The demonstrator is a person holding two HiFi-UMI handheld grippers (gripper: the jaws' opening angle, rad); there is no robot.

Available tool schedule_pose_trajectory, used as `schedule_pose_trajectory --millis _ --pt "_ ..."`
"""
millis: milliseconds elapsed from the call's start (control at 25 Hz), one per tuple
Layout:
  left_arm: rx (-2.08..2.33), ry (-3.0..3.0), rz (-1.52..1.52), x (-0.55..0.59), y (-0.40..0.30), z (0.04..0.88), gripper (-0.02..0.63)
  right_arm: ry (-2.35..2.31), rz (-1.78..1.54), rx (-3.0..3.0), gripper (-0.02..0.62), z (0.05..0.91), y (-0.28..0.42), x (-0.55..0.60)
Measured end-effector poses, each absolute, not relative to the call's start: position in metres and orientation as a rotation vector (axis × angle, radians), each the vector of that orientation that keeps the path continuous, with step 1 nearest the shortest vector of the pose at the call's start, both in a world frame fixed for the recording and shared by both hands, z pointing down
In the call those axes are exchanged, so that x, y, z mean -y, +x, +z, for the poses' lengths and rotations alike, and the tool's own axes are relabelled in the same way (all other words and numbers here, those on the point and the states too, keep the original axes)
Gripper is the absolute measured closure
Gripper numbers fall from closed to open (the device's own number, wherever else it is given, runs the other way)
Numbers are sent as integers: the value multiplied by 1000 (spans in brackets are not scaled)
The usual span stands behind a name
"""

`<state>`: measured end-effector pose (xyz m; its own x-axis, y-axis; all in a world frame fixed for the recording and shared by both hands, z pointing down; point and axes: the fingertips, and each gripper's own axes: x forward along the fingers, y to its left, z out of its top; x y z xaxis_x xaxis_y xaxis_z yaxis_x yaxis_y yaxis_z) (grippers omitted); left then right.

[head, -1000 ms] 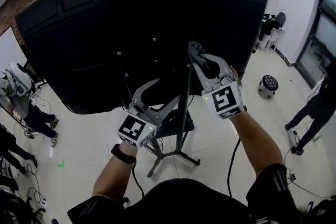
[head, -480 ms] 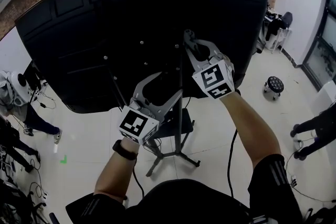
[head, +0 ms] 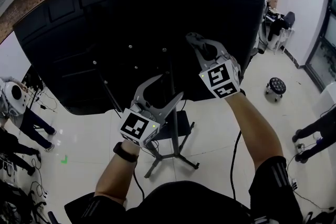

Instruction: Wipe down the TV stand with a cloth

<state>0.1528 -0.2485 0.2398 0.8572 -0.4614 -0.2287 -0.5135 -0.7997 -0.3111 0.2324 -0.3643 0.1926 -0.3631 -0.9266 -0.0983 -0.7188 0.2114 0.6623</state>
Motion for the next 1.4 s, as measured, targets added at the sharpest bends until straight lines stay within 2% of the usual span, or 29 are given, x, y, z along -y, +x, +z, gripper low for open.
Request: schedule_pose_trajectory --millis 320,560,1160,1400 --pt "-676 -2692 177 249 190 250 314 1668 -855 2106 571 196 310 364" --pt "-665 -2702 179 249 201 253 314 1728 -830 2078 571 192 337 358" --pt "-782 -2662 177 250 161 252 314 1417 -916 2362 571 222 191 343" --pt "-839 -2692 128 258 149 275 314 1382 -860 2368 571 246 169 366"
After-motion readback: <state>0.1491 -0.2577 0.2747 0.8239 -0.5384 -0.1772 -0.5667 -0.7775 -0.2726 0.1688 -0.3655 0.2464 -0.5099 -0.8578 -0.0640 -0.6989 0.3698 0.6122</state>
